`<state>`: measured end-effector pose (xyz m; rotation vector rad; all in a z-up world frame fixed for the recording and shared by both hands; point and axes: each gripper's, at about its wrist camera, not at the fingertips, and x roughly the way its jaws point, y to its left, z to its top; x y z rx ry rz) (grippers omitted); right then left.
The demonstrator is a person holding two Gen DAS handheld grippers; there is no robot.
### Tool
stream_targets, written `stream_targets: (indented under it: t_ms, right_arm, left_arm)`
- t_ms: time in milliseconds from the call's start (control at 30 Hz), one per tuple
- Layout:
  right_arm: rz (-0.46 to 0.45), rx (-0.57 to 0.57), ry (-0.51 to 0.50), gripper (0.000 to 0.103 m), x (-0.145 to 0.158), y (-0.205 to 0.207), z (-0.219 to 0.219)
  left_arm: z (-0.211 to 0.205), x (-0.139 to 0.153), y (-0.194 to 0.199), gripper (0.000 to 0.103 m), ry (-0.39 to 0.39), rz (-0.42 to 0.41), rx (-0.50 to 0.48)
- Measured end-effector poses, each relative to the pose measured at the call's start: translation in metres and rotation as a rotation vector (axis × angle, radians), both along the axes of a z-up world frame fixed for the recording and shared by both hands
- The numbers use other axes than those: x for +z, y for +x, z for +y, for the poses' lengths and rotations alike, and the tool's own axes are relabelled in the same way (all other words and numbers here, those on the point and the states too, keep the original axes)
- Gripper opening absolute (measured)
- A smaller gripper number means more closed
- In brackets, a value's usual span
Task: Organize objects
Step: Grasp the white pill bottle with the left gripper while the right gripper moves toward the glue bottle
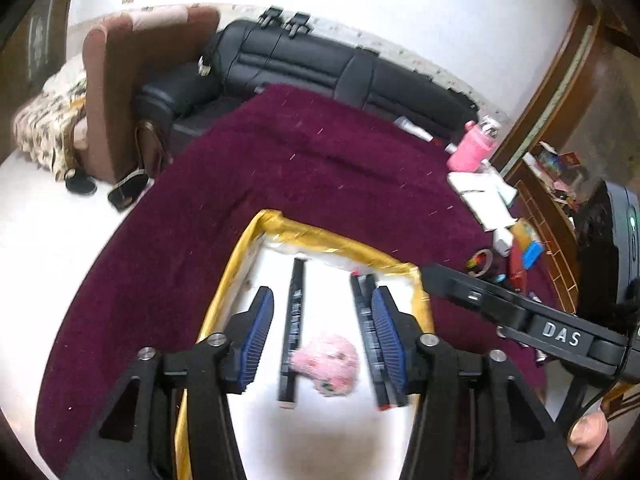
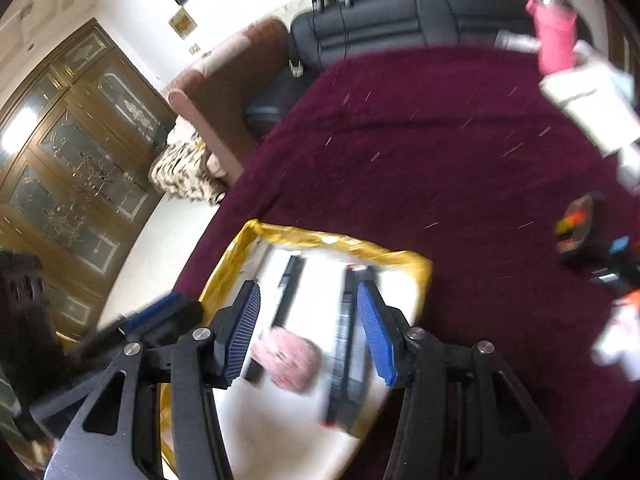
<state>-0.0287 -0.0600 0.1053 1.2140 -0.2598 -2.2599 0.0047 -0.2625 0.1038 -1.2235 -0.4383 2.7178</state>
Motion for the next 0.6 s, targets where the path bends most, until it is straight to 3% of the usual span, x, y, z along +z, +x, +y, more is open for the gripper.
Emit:
stream_targets:
  t_ms: [167, 267, 400, 467, 600]
  right_arm:
    - [0.165, -0.092, 0.107, 0.051, 0.036, 0.045, 0.089]
    - [0.202, -0.230, 0.152, 0.062, 0.044, 0.071, 0.168]
    - [0.155, -0.412, 0.170, 0.065, 0.029, 0.083, 0.258]
    - [0.086, -0.478, 0.165, 0.065, 0.011, 0.083, 0.297]
    - [0.023, -0.514, 0.120, 0.065, -0.018, 0.086, 0.332]
  left_arm:
    - [0.044, 0.028, 0.021, 0.055, 0.008, 0.072, -0.099]
    - [0.081, 0.029, 0.024, 0.055, 0.031, 0.056, -0.193]
    - [0.142, 0.014, 0.021, 0.055, 0.019, 0.012, -0.302]
    - [0.175, 0.001, 0.016, 0.055, 0.006, -0.025, -0.348]
    - [0.232, -0.022, 0.010, 0.054, -0.012, -0.092, -0.429]
